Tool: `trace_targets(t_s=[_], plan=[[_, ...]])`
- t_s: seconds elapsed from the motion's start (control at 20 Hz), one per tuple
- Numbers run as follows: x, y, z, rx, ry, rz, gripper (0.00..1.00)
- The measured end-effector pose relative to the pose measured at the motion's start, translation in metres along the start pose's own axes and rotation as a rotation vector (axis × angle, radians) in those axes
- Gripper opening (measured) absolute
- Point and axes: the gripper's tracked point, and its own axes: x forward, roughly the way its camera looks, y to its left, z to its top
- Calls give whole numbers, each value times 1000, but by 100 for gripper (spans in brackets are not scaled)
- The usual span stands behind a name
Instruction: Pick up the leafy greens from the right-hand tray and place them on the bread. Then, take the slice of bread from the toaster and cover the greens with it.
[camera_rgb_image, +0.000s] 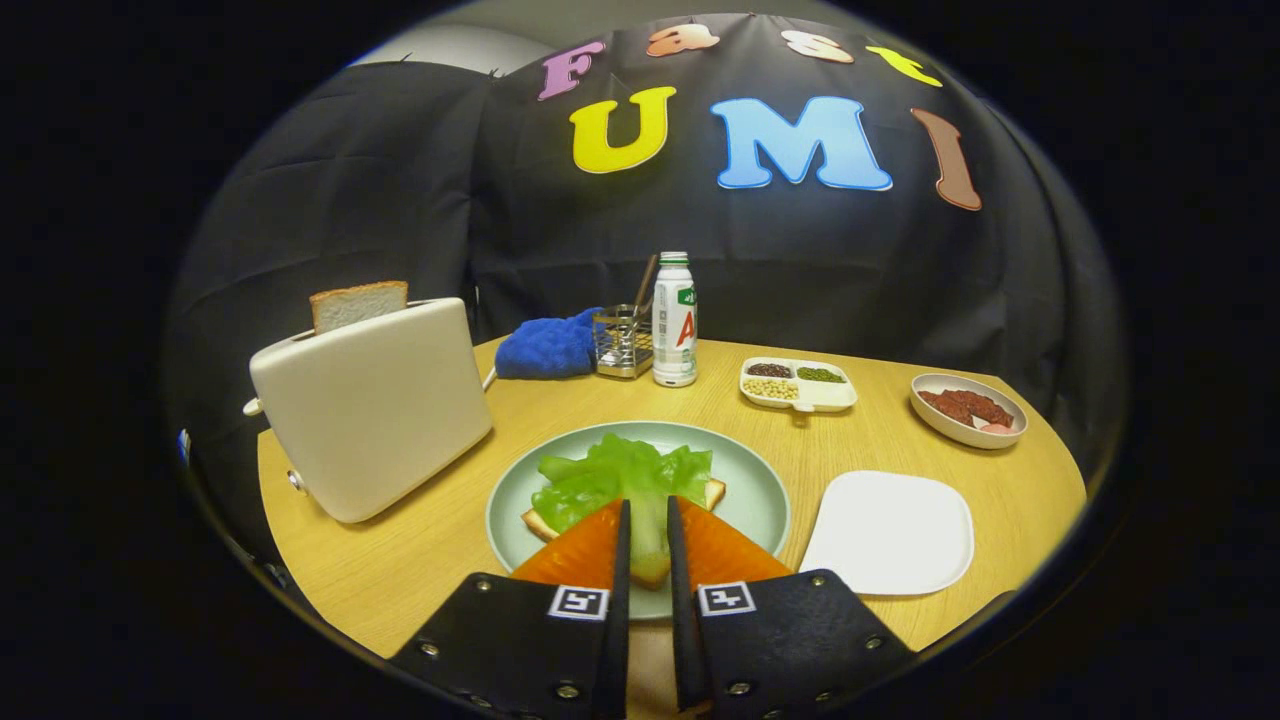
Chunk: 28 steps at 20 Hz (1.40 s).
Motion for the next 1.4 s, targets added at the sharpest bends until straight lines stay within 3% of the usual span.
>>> trace_targets(t_s=[0.3,0.75,1.2,1.4], plan=[[-16,-9,9,52,-55,-30,48],[-48,21,48,30,-205,-52,48],[-42,69,61,151,-163,-117,48],[-41,87,79,115,-197,-152,48]])
